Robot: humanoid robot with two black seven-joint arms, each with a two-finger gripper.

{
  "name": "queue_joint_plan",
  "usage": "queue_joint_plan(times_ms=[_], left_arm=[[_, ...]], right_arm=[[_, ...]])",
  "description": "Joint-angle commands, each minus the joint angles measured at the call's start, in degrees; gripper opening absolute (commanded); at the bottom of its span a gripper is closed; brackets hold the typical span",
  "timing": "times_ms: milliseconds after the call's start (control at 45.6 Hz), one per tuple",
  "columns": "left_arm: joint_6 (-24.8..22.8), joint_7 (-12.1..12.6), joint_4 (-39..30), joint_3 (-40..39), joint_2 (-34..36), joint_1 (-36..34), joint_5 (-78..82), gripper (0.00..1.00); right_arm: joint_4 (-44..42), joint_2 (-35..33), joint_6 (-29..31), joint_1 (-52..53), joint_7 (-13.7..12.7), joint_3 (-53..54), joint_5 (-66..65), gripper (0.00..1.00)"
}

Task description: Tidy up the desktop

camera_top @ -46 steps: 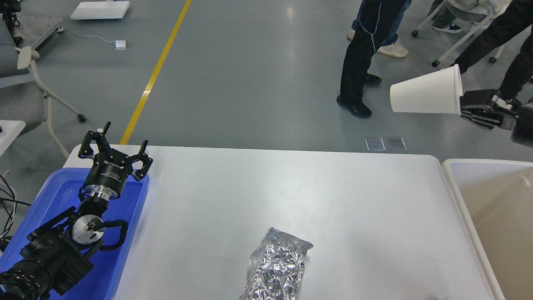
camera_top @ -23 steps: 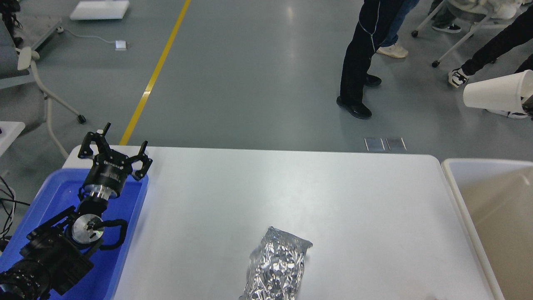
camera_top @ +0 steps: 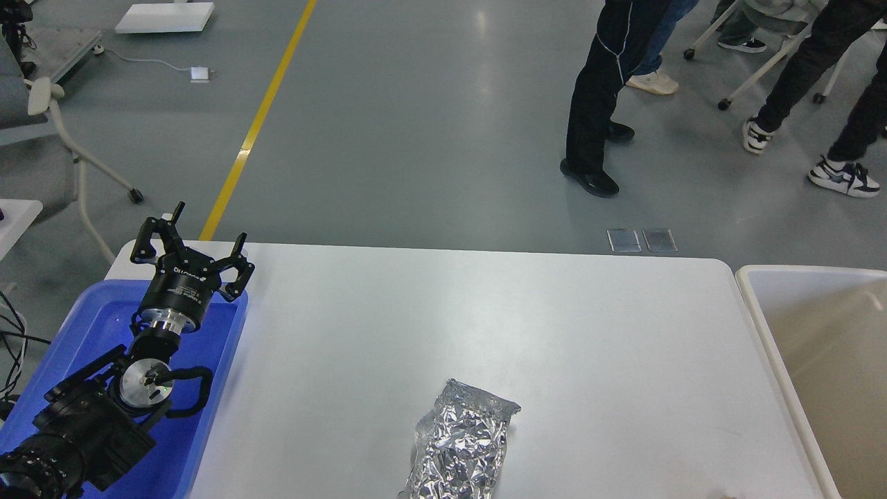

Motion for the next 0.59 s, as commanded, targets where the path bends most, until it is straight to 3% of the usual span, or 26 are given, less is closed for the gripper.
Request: queue_joint_plan(times_ms=[0, 175, 570], left_arm=[[-0.01, 0.00, 0.00, 0.00, 0.00, 0.00, -0.01, 1.00], [-0.01, 0.00, 0.00, 0.00, 0.00, 0.00, -0.01, 1.00], [-0.01, 0.00, 0.00, 0.00, 0.00, 0.00, -0.01, 1.00]], right_arm=[[-2.60, 2.51, -4.99, -3.96, -12.24, -0.09, 3.24, 0.00], [-2.60, 5.68, -9.38, -9.06, -14.09, -0.35, 3.24, 0.00], [-2.69, 14.82, -14.66, -16.53, -14.62, 0.26, 3.42, 0.00]])
